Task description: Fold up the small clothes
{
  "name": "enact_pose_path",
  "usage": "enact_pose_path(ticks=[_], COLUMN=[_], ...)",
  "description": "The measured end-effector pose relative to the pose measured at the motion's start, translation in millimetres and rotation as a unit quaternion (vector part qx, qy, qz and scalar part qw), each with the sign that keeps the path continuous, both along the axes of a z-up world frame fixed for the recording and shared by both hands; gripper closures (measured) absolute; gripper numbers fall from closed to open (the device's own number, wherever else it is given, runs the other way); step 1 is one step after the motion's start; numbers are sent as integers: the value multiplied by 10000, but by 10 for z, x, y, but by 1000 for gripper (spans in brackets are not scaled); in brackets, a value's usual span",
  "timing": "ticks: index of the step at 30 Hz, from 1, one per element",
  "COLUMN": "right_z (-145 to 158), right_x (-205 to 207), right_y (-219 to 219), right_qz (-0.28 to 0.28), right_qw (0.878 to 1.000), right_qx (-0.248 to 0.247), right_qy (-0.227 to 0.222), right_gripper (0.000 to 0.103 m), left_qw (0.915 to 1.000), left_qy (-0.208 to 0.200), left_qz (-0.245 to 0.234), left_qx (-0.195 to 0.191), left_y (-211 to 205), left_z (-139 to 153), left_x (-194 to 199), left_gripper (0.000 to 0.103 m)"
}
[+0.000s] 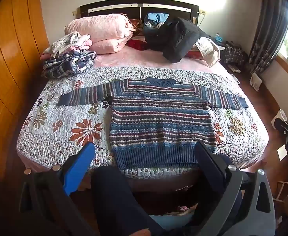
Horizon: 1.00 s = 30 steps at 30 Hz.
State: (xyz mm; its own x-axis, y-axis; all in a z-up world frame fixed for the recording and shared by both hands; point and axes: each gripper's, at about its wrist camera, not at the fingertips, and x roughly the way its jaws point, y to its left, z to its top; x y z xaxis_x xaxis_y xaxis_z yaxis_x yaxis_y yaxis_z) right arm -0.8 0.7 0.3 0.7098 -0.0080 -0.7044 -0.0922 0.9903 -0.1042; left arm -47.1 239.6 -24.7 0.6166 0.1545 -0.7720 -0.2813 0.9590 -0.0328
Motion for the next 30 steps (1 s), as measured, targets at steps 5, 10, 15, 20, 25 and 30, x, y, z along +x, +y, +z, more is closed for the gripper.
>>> enact_pose_path(ticks=[5, 10, 15, 20, 25, 30], right_z=[51, 91, 84, 100, 114, 122], right_x=[7, 45, 37, 56, 74, 82], right_y=[-11, -32, -41, -27, -29, -35], right_qz=[-7, -17, -14, -3, -6, -2], right_qw=[10000, 10000, 10000, 10000, 10000, 10000], right_qx=[31, 37, 43, 34, 30, 36], right_qy=[-11, -6, -22, -50, -34, -32], right_gripper=[4, 4, 4, 4, 4, 4], left_qw=[10000, 10000, 10000, 10000, 10000, 10000], left_qy=[-5, -17, -34, -43, -48, -44], left_qz=[-10, -5, -4, -2, 0, -5], left_qx=[18, 26, 26, 42, 55, 57], left_y=[-6, 24, 56, 32, 16, 13], left_z=[14, 86, 121, 80, 89, 85], left_x=[3, 15, 48, 20, 18, 15], left_gripper=[3, 3, 3, 3, 3, 3])
